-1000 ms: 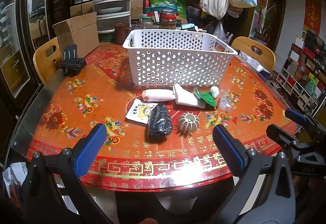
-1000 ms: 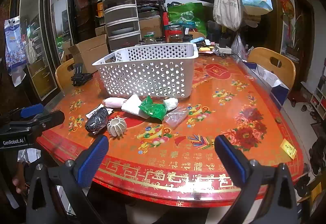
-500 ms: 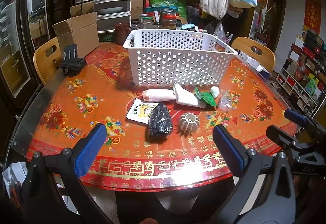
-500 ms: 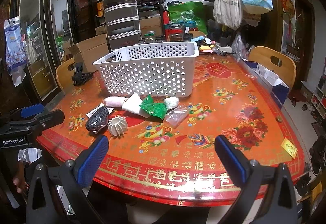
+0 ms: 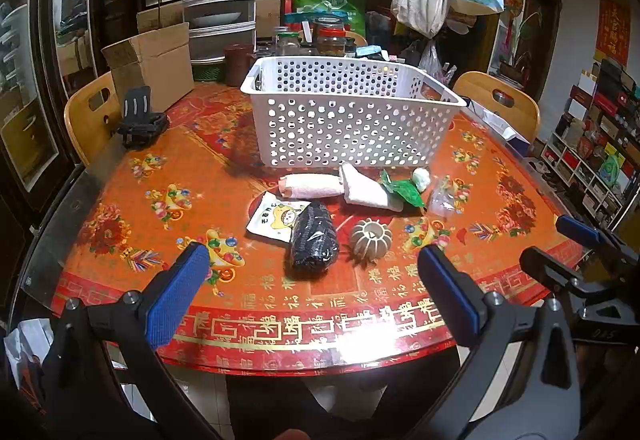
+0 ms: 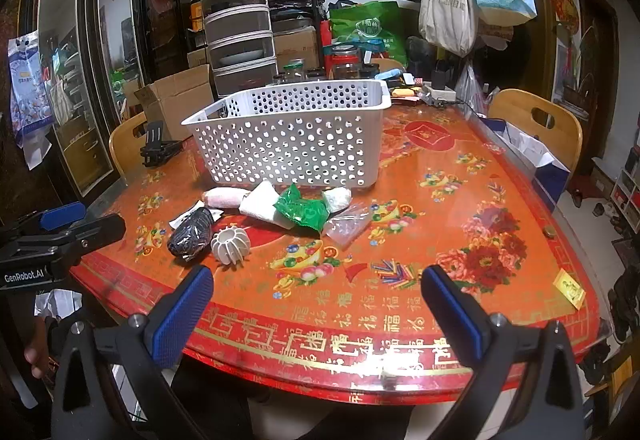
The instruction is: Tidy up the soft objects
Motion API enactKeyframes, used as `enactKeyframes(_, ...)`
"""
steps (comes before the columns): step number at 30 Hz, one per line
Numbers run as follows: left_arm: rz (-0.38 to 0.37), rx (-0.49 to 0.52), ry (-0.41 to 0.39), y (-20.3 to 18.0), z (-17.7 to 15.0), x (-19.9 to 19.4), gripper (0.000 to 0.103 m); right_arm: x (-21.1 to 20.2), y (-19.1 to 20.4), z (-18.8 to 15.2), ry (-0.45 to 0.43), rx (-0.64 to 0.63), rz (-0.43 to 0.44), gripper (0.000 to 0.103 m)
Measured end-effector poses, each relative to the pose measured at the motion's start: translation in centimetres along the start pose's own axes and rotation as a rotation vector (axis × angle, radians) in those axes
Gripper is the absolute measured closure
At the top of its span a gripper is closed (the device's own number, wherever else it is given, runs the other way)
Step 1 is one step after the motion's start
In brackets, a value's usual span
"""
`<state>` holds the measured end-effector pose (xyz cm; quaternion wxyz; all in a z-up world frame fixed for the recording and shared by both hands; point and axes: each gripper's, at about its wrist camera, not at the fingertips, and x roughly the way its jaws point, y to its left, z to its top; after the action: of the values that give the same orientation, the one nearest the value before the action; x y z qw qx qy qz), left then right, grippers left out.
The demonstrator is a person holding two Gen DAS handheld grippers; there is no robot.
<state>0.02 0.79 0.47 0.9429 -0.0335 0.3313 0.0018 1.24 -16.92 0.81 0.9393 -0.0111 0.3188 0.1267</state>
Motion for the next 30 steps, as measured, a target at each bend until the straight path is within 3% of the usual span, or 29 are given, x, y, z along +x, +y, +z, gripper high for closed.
enactKeyframes(30, 0.003, 0.007, -0.018, -0.14, -0.2, -0.13, 0.0, 0.2, 0.08, -0.27, 0.002, 0.0, 0.001, 0.0)
